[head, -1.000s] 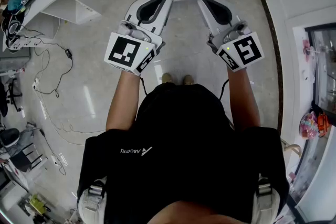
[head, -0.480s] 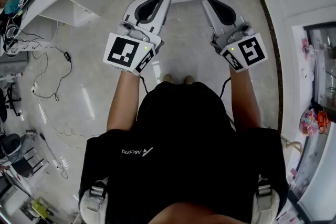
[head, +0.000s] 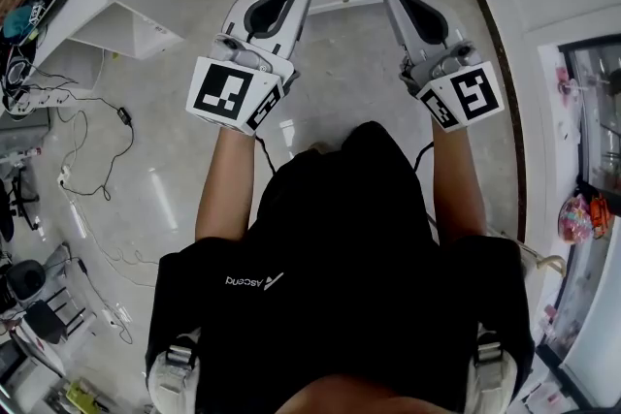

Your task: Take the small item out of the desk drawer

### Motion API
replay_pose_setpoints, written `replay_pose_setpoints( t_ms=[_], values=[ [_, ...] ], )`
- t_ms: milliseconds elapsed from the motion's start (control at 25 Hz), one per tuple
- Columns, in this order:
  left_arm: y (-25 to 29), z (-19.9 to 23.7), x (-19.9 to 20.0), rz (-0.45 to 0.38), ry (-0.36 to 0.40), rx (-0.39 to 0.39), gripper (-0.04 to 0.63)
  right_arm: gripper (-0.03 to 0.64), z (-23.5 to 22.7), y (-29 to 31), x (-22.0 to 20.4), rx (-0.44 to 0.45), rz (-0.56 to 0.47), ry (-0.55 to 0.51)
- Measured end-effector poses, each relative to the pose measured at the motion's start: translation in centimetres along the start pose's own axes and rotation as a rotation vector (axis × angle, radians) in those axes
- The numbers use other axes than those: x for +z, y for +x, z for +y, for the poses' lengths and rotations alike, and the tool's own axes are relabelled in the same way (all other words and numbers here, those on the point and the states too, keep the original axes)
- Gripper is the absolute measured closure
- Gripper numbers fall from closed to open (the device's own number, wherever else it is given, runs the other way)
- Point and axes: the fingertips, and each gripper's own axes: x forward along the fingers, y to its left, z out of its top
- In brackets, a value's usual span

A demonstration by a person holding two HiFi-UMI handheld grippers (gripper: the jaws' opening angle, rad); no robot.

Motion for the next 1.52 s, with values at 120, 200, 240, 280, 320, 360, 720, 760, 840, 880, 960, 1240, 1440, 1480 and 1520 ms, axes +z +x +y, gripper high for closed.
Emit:
replay_pose_setpoints(
  t_ms=[120, 200, 240, 280, 320, 360, 720, 760, 840, 880, 960, 1240, 1440, 1480, 1520],
  values=[
    [0.5, 0.9, 0.1, 0.001, -0.001, -0.005, 0.597, 0.615, -0.5, 0.8, -0.1, -0.006, 0.003, 0.002],
    [1.0, 1.9, -0.2, 0.004, -0.002, -0.002, 0.597, 0.615, -1.0, 1.6, -0.4, -0.006, 0.006, 0.005],
    [1.3, 2.4, -0.4, 0.008, -0.003, 0.001, 0.597, 0.615, -1.3, 2.1, -0.8, -0.006, 0.009, 0.009],
    [1.6, 2.9, -0.8, 0.013, -0.004, 0.004, 0.597, 0.615, -1.7, 2.5, -1.1, -0.005, 0.011, 0.012],
    [2.0, 3.3, -1.1, 0.017, -0.006, 0.007, 0.597, 0.615, -2.2, 2.9, -1.4, -0.005, 0.013, 0.015],
    [2.5, 3.7, -1.4, 0.02, -0.007, 0.009, 0.597, 0.615, -2.8, 3.2, -1.7, -0.005, 0.014, 0.016],
    [8.1, 7.8, -3.9, 0.05, 0.008, 0.033, 0.597, 0.615, -8.7, 7.8, -4.0, 0.017, 0.007, -0.003],
    [9.1, 8.3, -4.2, 0.054, 0.01, 0.036, 0.597, 0.615, -9.7, 8.4, -4.3, 0.019, 0.009, -0.006],
    [11.0, 9.4, -5.1, 0.065, 0.011, 0.044, 0.597, 0.615, -11.6, 9.5, -5.0, 0.026, 0.014, -0.008],
    [12.0, 10.0, -5.5, 0.073, 0.01, 0.048, 0.597, 0.615, -12.6, 10.0, -5.5, 0.029, 0.017, -0.007],
    [14.2, 11.0, -6.4, 0.086, 0.011, 0.051, 0.597, 0.615, -14.7, 11.1, -6.3, 0.036, 0.022, -0.002],
    [21.8, 14.7, -10.7, 0.171, 0.036, 0.072, 0.597, 0.615, -22.7, 15.1, -9.0, 0.071, 0.039, 0.015],
    [26.8, 17.1, -13.8, 0.232, 0.034, 0.098, 0.597, 0.615, -28.0, 17.5, -10.9, 0.098, 0.045, 0.031],
    [27.6, 17.5, -14.3, 0.242, 0.033, 0.103, 0.597, 0.615, -28.9, 17.9, -11.2, 0.106, 0.047, 0.034],
    [28.4, 17.8, -14.9, 0.253, 0.033, 0.106, 0.597, 0.615, -29.6, 18.3, -11.6, 0.114, 0.05, 0.037]
  ],
)
